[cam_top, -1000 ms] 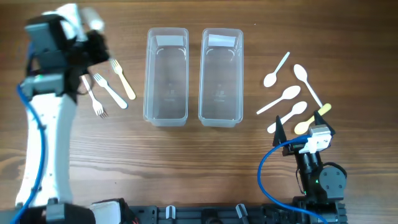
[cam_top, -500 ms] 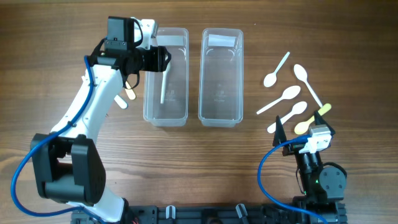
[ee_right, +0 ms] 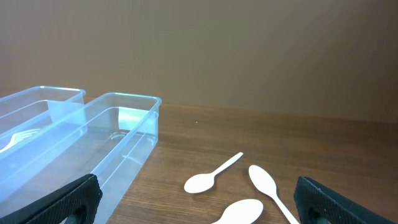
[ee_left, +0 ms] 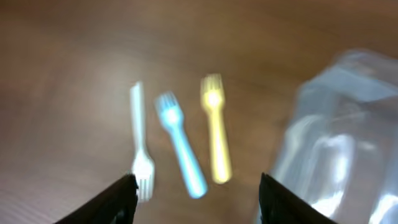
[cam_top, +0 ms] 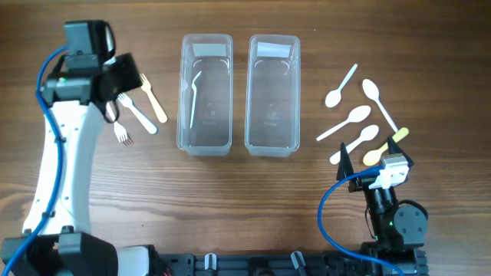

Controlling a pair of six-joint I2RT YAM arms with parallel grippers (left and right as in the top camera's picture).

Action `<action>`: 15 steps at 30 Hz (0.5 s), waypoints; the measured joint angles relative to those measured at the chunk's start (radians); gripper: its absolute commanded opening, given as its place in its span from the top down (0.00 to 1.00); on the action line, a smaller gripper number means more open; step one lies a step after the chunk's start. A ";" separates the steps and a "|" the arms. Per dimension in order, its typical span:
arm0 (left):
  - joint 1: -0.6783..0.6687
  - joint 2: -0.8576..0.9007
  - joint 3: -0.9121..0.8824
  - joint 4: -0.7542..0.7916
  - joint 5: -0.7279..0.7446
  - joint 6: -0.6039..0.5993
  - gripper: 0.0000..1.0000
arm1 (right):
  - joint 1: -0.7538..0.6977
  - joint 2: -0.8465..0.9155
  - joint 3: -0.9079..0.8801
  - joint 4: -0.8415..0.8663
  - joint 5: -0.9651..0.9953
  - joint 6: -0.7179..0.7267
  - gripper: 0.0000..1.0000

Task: Pack container
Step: 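Carry the white fork into the left container and release, then lower the left gripper onto the second white fork and grasp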

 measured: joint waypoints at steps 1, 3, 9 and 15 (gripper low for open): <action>0.022 0.012 -0.003 -0.013 -0.013 -0.022 0.41 | 0.000 0.000 0.000 0.000 0.000 0.000 0.00; 0.067 0.044 -0.018 -0.008 -0.023 -0.051 0.41 | 0.000 0.000 0.000 0.000 0.000 0.000 0.00; 0.158 0.180 -0.058 0.046 -0.008 -0.082 0.45 | 0.000 0.000 0.000 0.000 0.000 0.000 0.00; 0.189 0.295 -0.060 0.082 0.000 -0.093 0.55 | 0.000 0.000 0.000 0.000 0.000 0.000 0.00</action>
